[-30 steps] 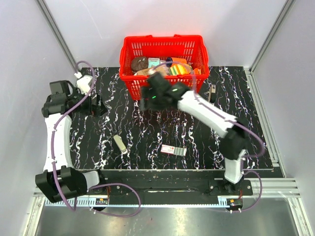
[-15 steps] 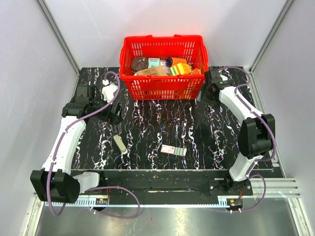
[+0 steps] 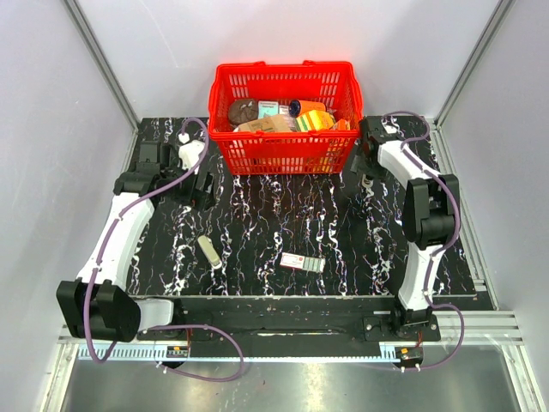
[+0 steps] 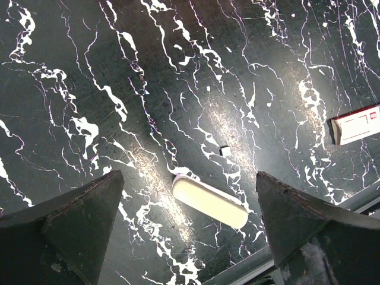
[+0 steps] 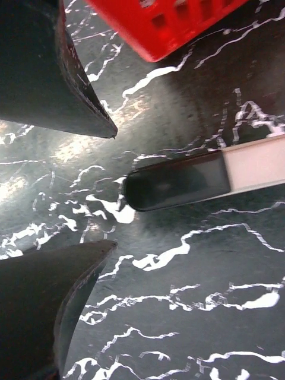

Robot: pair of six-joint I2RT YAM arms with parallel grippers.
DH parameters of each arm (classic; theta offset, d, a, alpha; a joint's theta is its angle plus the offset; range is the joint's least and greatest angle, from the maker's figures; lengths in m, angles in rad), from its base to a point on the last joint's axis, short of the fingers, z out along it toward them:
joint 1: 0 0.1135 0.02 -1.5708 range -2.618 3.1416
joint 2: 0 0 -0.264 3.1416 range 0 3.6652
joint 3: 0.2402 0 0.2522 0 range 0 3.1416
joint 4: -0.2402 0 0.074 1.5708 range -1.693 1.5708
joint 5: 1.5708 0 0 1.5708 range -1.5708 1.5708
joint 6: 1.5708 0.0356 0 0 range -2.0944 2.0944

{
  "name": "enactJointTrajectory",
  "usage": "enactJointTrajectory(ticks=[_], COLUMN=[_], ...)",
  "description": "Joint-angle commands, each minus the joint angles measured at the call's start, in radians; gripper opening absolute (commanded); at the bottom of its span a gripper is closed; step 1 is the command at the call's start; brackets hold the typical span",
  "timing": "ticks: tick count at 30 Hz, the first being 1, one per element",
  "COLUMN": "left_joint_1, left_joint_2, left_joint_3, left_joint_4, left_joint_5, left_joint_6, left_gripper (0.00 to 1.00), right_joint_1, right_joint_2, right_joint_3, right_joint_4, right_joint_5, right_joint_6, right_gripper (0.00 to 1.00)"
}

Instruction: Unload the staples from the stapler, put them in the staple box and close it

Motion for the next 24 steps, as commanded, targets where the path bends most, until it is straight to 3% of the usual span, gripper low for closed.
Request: enactJointTrajectory(ticks=[1,14,24], left_joint_1=[-0.002,-0.002,-0.002], left_joint_2=[-0.023,-0.055,-0.064], left_joint_3=[0.005,-0.048,-0.051], left_joint_4=[0.000,-0.008,-0.020], left_joint_5=[-0.008,-0.002,-0.002], left_joint_6=[-0.006,0.022,0.031], left_gripper=[0.99,0.99,0.99], right_joint_1=[-0.012,-0.027,-0.052], right_joint_2=[0.033,0.079,0.111], right_joint_3=[0.076,0.029,0.002], right_joint_4=[0.056,0.209,0.214], right_joint_5=[0.088,0.039,-0.018], right_joint_6=[-0.066,-0.094,-0.048], right_gripper=[0.74,0.54,0.52])
